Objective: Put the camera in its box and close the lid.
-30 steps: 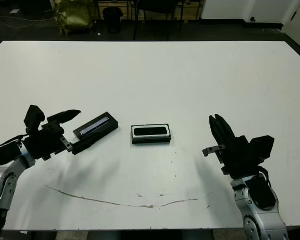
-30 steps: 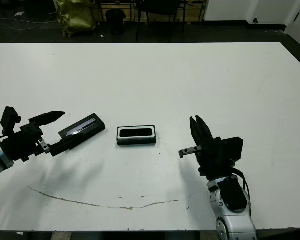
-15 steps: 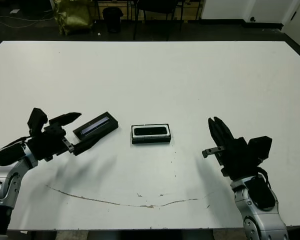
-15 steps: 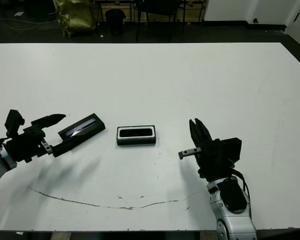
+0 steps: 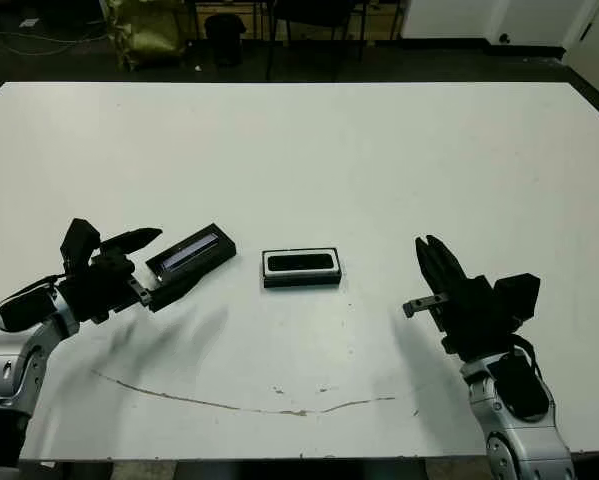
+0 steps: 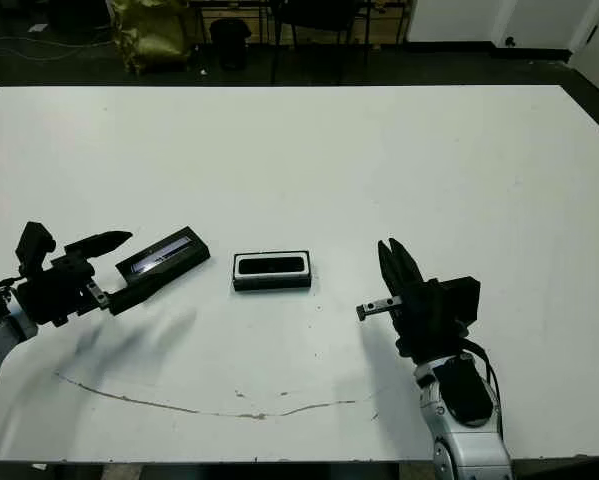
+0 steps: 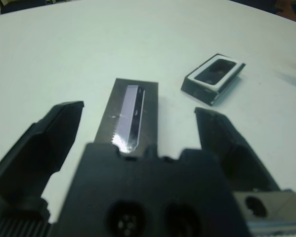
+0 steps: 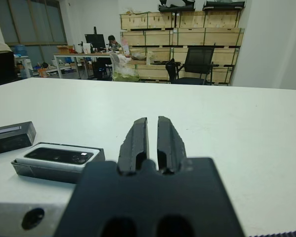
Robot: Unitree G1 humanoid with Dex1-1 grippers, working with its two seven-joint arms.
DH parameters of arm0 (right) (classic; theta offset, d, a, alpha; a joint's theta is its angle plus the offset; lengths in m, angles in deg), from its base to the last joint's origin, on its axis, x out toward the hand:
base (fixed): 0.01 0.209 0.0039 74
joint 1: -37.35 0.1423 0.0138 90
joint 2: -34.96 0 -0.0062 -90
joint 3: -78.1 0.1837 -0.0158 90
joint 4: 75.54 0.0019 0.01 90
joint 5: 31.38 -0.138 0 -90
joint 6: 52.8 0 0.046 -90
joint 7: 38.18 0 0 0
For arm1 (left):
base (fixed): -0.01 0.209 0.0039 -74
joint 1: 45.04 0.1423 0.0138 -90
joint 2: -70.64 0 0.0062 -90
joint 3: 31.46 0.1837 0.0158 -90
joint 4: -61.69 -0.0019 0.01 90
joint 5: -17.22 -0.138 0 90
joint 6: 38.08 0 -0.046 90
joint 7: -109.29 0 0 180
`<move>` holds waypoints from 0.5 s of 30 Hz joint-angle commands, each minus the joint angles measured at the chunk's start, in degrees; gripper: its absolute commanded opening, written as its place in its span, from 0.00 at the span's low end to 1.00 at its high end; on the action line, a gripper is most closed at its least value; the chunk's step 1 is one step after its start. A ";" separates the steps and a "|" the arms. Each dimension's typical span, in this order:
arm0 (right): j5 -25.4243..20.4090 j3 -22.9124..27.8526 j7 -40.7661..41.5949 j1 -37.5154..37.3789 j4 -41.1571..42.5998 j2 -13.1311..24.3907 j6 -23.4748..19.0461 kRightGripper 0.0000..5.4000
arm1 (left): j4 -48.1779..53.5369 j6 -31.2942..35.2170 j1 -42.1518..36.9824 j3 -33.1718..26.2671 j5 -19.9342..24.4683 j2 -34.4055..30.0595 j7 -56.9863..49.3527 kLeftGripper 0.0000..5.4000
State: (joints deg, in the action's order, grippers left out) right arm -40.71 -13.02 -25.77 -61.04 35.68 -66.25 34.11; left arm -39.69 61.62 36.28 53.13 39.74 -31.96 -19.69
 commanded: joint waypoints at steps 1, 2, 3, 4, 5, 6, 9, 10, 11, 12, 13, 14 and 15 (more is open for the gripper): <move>-0.38 0.40 0.52 -0.43 -1.21 0.61 0.40 0.00 | -1.83 0.29 -0.30 0.34 -0.56 0.52 0.11 1.00; -0.23 0.39 0.41 -0.49 -1.21 0.58 0.48 0.00 | -2.05 -0.12 -0.26 0.48 -1.07 0.59 -0.24 1.00; -0.16 0.39 0.38 -0.51 -1.23 0.56 0.54 0.00 | -2.43 -0.73 -0.28 0.58 -1.48 0.68 -0.32 1.00; -0.07 0.38 0.26 -0.58 -1.06 0.54 0.38 0.00 | -2.78 -0.89 -0.30 0.59 -1.68 0.83 -0.51 1.00; -0.09 0.38 0.21 -0.62 -0.96 0.52 0.24 0.00 | -3.08 -0.94 -0.36 0.60 -1.79 0.93 -0.57 1.00; -0.31 0.42 0.35 -0.64 -0.98 0.50 0.29 0.00 | -3.56 -0.83 -0.51 0.60 -1.75 0.99 -0.43 1.00; -0.05 0.30 0.00 -0.85 -0.25 0.55 -0.60 0.00 | -5.16 -1.20 -1.07 0.82 -2.29 0.98 -0.09 1.00; 0.10 0.24 -0.11 -0.91 -0.03 0.57 -0.79 0.00 | -5.67 -1.49 -1.24 0.87 -2.51 0.98 0.02 1.00; 0.12 0.20 -0.04 -0.94 0.03 0.60 -0.65 0.00 | -6.26 -1.70 -1.43 0.83 -2.59 1.06 0.14 1.00; 0.00 0.18 0.22 -0.91 -0.15 0.61 -0.17 0.00 | -6.70 -1.86 -1.58 0.88 -2.86 1.10 0.01 1.00; 0.05 0.12 0.26 -0.93 -0.12 0.63 -0.06 0.00 | -7.16 -2.13 -1.74 0.94 -3.22 1.14 -0.15 1.00; 0.03 0.10 0.37 -0.94 -0.17 0.66 0.07 0.00 | -7.67 -2.49 -1.92 1.01 -3.54 1.20 -0.24 1.00; 0.01 0.08 0.40 -0.98 -0.17 0.65 0.11 0.00 | -8.11 -2.79 -2.07 1.06 -3.79 1.25 -0.26 1.00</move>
State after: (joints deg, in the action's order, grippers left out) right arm -40.70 -13.03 -25.44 -61.27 35.80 -66.25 34.51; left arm -46.49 59.11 34.33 53.65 37.09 -30.71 -19.79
